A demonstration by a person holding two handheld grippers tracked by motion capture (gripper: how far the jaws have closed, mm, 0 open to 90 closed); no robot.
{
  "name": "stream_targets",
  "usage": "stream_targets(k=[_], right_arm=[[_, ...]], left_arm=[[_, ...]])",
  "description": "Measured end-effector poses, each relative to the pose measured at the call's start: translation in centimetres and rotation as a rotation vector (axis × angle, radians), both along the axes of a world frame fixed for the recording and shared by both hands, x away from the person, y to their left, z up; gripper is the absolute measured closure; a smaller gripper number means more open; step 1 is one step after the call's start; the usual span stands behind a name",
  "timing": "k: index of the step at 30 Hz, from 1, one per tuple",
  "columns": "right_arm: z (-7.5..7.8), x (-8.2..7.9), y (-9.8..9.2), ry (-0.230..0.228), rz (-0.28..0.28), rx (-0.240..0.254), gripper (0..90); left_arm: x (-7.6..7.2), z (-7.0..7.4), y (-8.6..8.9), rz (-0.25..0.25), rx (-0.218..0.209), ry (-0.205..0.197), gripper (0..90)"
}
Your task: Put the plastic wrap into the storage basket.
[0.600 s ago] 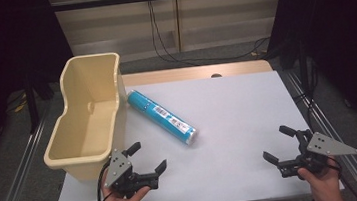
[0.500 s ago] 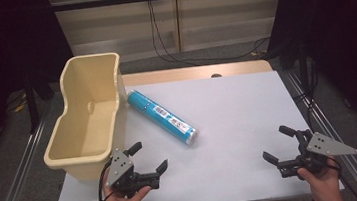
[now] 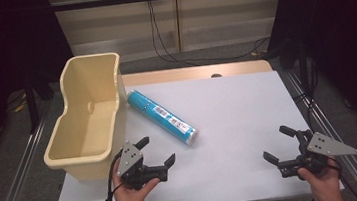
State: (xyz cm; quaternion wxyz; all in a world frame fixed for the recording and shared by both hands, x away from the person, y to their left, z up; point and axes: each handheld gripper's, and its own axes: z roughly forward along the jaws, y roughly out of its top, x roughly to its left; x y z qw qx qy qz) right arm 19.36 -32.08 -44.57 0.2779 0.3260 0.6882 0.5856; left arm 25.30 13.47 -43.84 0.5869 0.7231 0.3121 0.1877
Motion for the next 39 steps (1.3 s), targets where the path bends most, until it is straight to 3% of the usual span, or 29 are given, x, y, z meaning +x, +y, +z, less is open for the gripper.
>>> stream_targets(k=[10,16,23,27,39], right_arm=[[-0.2,-0.1,0.5,0.007,0.022,-0.021,0.0],[-0.2,-0.1,0.6,0.011,0.027,-0.029,0.0],[-0.3,-0.1,0.6,0.014,0.03,-0.031,0.1],[-0.3,-0.1,0.6,0.013,0.03,-0.031,0.1],[-0.2,0.0,0.5,0.011,0.029,-0.024,0.1]], left_arm=[[2.5,0.0,-1.7,0.025,0.002,0.1,0.0],[4.2,0.1,-2.4,0.041,0.032,0.16,0.0],[6.3,0.5,-3.2,0.092,0.045,0.185,0.0],[7.3,0.8,-3.6,0.107,0.041,0.178,0.0],[10.5,1.3,-5.0,0.156,0.06,0.219,0.0]])
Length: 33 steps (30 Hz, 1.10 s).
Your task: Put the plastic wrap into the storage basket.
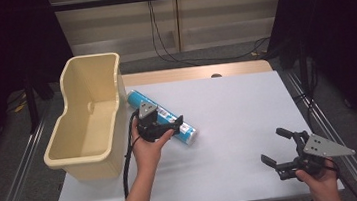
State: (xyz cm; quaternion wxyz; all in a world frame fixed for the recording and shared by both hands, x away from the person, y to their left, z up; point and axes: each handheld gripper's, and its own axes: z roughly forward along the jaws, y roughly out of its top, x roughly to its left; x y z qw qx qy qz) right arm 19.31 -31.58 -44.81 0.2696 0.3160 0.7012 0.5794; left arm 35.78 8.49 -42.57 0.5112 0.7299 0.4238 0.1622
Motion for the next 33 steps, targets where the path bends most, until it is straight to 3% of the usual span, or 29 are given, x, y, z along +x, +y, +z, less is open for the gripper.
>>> stream_targets(k=[3,10,14,16,23,29,33], right_arm=[[0.0,0.0,-0.1,-0.002,-0.001,0.004,0.0],[0.0,0.0,-0.1,0.0,-0.002,0.008,0.0],[0.0,0.0,-0.1,0.0,-0.002,0.009,0.1],[0.0,0.0,-0.1,0.0,-0.002,0.009,0.0],[0.0,0.1,-0.1,0.003,0.003,0.006,0.4],[0.0,0.1,0.0,0.008,0.002,0.012,0.4],[0.0,0.2,0.0,0.009,0.002,0.01,0.5]], left_arm=[[0.6,-0.1,-0.2,0.02,0.011,-0.02,0.0],[2.2,-0.2,-0.4,0.092,0.055,0.007,0.0],[3.1,-0.3,-0.8,0.124,0.086,0.099,0.0],[3.5,-0.5,-1.0,0.15,0.121,0.141,0.0],[4.6,-0.8,-1.3,0.243,0.149,0.24,0.0],[5.4,-1.1,-1.5,0.292,0.194,0.304,0.0],[5.9,-1.9,-1.9,0.311,0.201,0.359,1.1]])
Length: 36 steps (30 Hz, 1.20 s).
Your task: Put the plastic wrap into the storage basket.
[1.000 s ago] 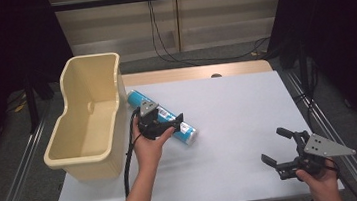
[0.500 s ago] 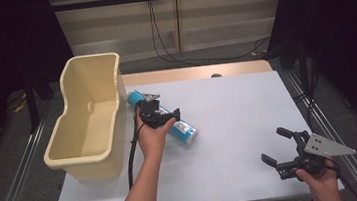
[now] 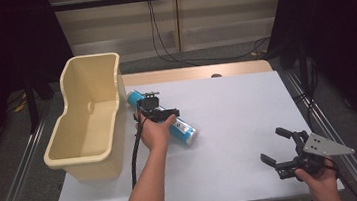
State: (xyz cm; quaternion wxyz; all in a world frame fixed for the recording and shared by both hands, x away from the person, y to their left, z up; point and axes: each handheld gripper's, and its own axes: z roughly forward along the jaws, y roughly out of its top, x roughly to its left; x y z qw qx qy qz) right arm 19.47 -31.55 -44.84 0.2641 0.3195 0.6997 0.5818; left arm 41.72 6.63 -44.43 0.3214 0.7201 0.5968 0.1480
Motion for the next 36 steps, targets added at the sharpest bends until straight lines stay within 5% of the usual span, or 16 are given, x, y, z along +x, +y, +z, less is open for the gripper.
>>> stream_targets(k=[5,27,36], right_arm=[[0.0,0.0,0.0,0.0,0.001,0.003,0.5],[0.1,0.0,-0.3,-0.005,-0.005,0.016,0.5],[0.2,0.1,-0.5,-0.007,-0.005,0.024,0.5]], left_arm=[[0.6,-0.2,-0.1,0.052,-0.02,0.061,0.3],[1.3,-0.7,-0.5,0.15,-0.044,0.107,0.0],[1.1,-0.1,-0.5,0.197,-0.074,0.163,5.7]])
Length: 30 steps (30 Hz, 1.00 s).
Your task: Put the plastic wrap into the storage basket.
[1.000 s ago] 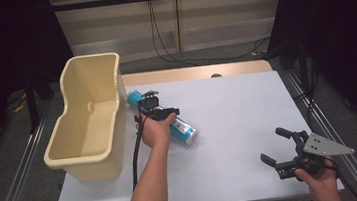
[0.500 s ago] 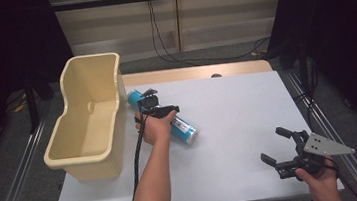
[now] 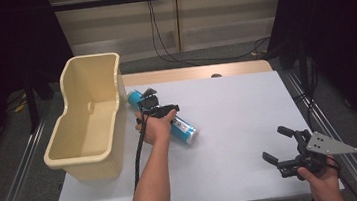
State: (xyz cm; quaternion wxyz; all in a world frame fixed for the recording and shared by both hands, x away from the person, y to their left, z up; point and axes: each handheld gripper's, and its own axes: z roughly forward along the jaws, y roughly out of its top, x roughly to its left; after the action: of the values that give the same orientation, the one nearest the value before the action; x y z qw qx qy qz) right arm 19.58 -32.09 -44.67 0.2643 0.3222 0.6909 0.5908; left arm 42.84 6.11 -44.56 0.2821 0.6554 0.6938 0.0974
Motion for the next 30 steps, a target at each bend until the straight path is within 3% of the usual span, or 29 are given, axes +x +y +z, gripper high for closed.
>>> stream_targets(k=[3,8,12,16,19,21,23,27,30], right_arm=[[0.0,0.0,0.0,0.001,-0.001,0.005,0.5],[0.2,0.0,-0.2,-0.006,-0.007,0.009,0.5],[0.2,-0.1,-0.2,-0.003,-0.009,0.008,0.6],[0.1,0.0,-0.3,-0.003,-0.011,0.006,0.6],[0.1,0.0,-0.4,-0.001,-0.013,0.005,0.6],[0.1,0.0,-0.4,-0.001,-0.011,0.003,0.6],[0.1,0.0,-0.4,-0.002,-0.01,-0.001,0.6],[0.1,0.0,-0.5,-0.002,-0.012,-0.004,0.7],[0.1,-0.1,-0.6,-0.004,-0.015,-0.001,0.8]], left_arm=[[-0.1,0.4,0.2,-0.011,0.003,0.011,8.5],[-0.2,0.4,-0.1,-0.016,0.025,-0.008,8.8],[-0.1,-0.2,-0.1,0.036,-0.03,0.013,7.8],[0.1,-0.4,-0.4,0.052,-0.036,0.018,7.5],[0.3,-0.7,-0.6,0.057,-0.039,0.051,6.4],[0.4,-1.0,-0.8,0.047,-0.043,0.104,4.7],[0.6,-1.5,-0.7,0.026,-0.089,0.172,5.4],[0.6,-1.3,-0.6,-0.006,-0.08,0.227,7.3],[0.8,-0.8,-0.5,-0.073,-0.02,0.302,7.9]])
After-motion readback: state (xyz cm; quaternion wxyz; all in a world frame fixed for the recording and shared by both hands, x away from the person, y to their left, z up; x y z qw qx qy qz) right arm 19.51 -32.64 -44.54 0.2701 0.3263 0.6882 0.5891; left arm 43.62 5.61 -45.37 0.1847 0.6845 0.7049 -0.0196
